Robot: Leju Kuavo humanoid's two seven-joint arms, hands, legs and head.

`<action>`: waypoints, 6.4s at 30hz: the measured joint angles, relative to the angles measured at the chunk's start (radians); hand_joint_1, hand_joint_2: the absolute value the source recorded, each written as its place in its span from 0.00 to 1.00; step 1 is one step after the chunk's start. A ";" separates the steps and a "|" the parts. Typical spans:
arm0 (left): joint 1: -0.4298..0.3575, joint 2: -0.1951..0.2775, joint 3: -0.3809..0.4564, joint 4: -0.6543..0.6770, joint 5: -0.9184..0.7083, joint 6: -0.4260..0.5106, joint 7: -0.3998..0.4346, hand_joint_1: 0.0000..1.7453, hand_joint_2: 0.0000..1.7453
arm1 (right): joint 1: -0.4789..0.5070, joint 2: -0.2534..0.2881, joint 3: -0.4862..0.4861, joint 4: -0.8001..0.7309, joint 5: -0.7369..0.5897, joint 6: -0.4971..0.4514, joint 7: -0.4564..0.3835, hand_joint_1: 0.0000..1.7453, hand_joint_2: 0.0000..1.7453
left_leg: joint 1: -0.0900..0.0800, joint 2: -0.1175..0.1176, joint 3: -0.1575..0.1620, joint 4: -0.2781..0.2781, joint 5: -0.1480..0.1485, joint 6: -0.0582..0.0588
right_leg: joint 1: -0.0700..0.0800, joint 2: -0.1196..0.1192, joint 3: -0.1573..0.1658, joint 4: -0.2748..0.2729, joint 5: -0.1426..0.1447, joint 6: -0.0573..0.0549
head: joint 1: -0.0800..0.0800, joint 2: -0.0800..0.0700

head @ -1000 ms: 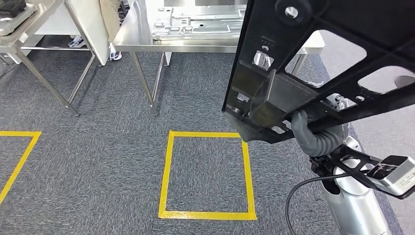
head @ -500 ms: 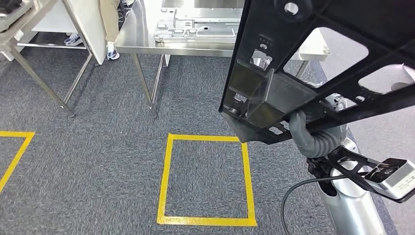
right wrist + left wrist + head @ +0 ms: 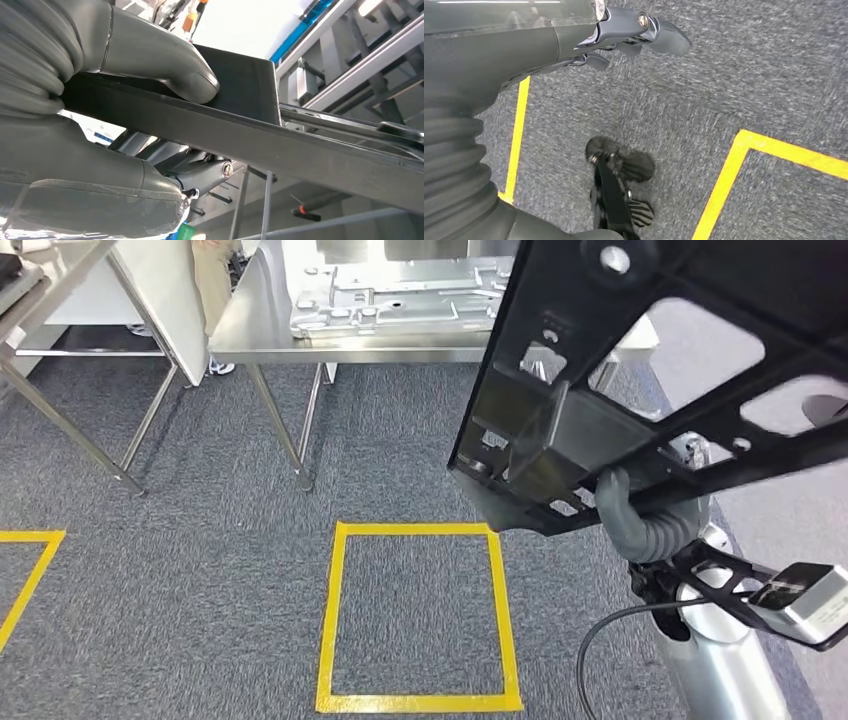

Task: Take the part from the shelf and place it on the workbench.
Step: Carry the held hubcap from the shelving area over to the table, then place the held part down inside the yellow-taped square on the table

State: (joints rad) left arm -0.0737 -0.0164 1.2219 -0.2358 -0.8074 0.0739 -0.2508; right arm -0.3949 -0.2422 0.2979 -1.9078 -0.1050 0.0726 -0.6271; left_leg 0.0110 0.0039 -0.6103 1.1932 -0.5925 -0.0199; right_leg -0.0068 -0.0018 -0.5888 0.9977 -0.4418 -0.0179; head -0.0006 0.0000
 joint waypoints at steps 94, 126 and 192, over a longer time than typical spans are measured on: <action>0.012 -0.008 0.024 0.000 -0.008 0.012 0.002 0.00 1.00 | -0.017 -0.068 0.000 -0.019 0.011 0.002 0.153 1.00 1.00 | -0.005 -0.009 -0.069 0.100 -0.016 -0.002 | 0.000 0.005 0.030 -0.003 -0.020 0.004 | -0.010 0.000; 0.019 -0.006 0.032 0.000 0.000 0.043 0.015 0.00 1.00 | 0.032 -0.071 -0.001 -0.022 0.019 0.010 0.115 1.00 1.00 | -0.002 -0.010 -0.068 0.066 0.006 -0.006 | -0.002 0.006 0.041 -0.008 -0.023 0.005 | -0.016 0.000; 0.012 0.010 0.049 0.000 -0.039 0.046 0.012 0.00 1.00 | 0.101 -0.018 -0.053 -0.111 0.072 -0.048 0.042 1.00 1.00 | -0.011 -0.004 -0.024 -0.111 0.142 0.014 | 0.012 0.013 0.061 0.007 -0.044 -0.010 | -0.012 0.000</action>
State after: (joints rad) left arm -0.0614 -0.0069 1.2707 -0.2354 -0.8463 0.1201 -0.2392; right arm -0.2938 -0.2598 0.2448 -2.0188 -0.0327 0.0244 -0.5854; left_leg 0.0001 -0.0002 -0.6342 1.0820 -0.4504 -0.0060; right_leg 0.0048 0.0113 -0.5278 1.0045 -0.4858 -0.0276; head -0.0124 -0.0002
